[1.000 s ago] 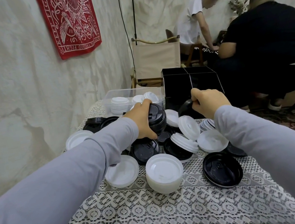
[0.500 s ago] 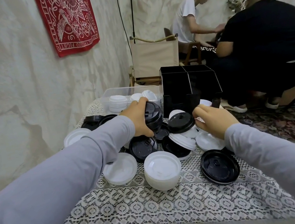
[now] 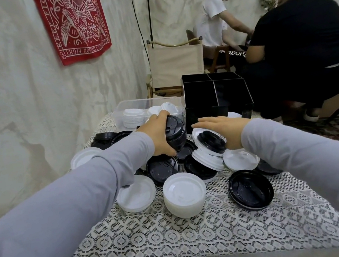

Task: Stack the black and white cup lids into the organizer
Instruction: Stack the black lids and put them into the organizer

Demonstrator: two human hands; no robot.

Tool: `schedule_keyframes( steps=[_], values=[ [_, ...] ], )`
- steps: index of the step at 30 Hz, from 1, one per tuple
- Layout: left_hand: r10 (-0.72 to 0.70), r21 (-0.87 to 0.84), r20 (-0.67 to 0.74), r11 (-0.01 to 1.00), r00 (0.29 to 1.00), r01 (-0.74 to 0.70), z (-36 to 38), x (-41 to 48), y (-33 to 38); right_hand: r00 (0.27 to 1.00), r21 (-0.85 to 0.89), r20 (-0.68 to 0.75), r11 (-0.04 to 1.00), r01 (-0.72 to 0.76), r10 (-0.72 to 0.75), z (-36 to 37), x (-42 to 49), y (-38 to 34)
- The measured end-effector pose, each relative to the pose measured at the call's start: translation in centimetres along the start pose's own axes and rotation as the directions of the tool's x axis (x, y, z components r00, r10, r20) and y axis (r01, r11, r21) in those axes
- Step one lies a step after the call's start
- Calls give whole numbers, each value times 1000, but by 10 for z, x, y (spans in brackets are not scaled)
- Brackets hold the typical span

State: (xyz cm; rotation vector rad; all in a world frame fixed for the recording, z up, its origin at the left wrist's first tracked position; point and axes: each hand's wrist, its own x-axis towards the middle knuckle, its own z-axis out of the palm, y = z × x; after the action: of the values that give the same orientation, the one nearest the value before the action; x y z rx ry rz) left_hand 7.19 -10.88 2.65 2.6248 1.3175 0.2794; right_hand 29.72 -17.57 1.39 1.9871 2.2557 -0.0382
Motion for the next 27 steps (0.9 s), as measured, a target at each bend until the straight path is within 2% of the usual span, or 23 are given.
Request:
schedule_keyframes(
  steps=[5, 14, 16, 18, 20, 21, 23, 24, 25, 27],
  values=[
    [8, -1, 1, 1000, 1000, -8, -1, -1, 1, 990, -99, 140, 995, -9, 23, -1, 19, -11],
    [4, -16, 7, 1000, 1000, -4, -3, -1, -2, 991, -12, 42, 992, -127, 127, -9, 9, -13],
    [6, -15, 6, 1000, 1000, -5, -3, -2, -2, 988, 62, -3, 986, -152, 153, -15, 6, -11],
    [9, -13, 4, 1000, 1000, -9, -4, -2, 0, 983, 254, -65, 956, -148, 169, -21, 5, -9],
    [14, -10, 2, 1000, 1000, -14, -4, -2, 1, 972, 514, -111, 849, -122, 207, -26, 6, -11],
    [14, -10, 1, 1000, 1000, -14, -4, -2, 2, 965, 665, -102, 738, -115, 242, -27, 7, -14],
    [13, -16, -4, 1000, 1000, -13, -6, -2, 3, 960, 911, -4, 398, -112, 279, -27, 6, -24],
    [13, -20, -6, 1000, 1000, -14, -7, -2, 3, 964, 963, 40, 248, -108, 264, -25, 6, -29],
    [15, -22, -9, 1000, 1000, -15, -7, -3, 3, 968, 983, 61, 156, -101, 242, -22, 6, -32],
    [16, -19, -16, 1000, 1000, -16, -9, -4, 4, 974, 994, 77, 54, -91, 214, -14, 9, -36]
  ],
)
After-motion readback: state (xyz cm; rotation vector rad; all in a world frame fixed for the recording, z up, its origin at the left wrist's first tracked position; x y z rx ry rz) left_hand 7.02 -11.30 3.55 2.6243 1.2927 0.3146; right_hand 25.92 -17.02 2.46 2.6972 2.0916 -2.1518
